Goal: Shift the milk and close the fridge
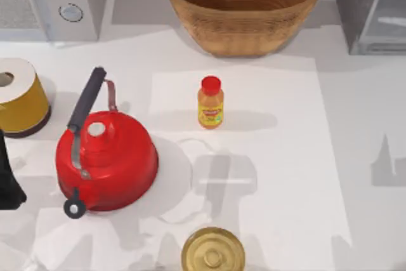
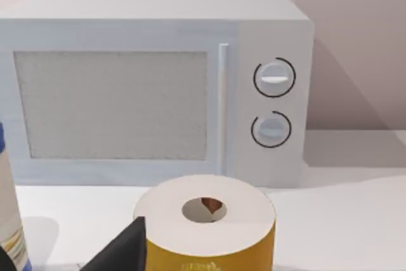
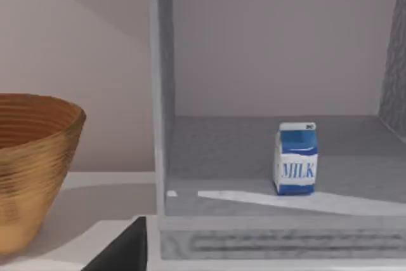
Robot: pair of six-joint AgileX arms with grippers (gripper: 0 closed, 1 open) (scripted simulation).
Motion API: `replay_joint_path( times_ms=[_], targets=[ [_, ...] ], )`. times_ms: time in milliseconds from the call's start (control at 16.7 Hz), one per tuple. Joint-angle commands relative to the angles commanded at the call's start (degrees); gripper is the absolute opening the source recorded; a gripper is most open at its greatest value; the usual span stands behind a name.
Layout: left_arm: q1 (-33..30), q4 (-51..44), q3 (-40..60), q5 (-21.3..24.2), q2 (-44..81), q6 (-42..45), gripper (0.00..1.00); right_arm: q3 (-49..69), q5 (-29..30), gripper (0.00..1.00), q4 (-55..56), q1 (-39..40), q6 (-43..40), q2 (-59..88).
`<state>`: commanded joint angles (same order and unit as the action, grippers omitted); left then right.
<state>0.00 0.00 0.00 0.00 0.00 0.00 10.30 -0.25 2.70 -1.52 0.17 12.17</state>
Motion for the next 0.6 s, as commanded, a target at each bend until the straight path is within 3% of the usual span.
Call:
replay_joint_path(
  times_ms=[300, 600],
  targets=[
    [0.0, 0.0, 0.0, 0.0, 0.0, 0.0, 1.00, -9.8, 0.2, 1.00, -2.6, 1.4, -0.1, -11.6],
    [0.0, 0.0, 0.0, 0.0, 0.0, 0.0, 1.00, -10.2, 0.2, 1.00, -2.6, 1.3, -0.2, -11.9]
  ],
)
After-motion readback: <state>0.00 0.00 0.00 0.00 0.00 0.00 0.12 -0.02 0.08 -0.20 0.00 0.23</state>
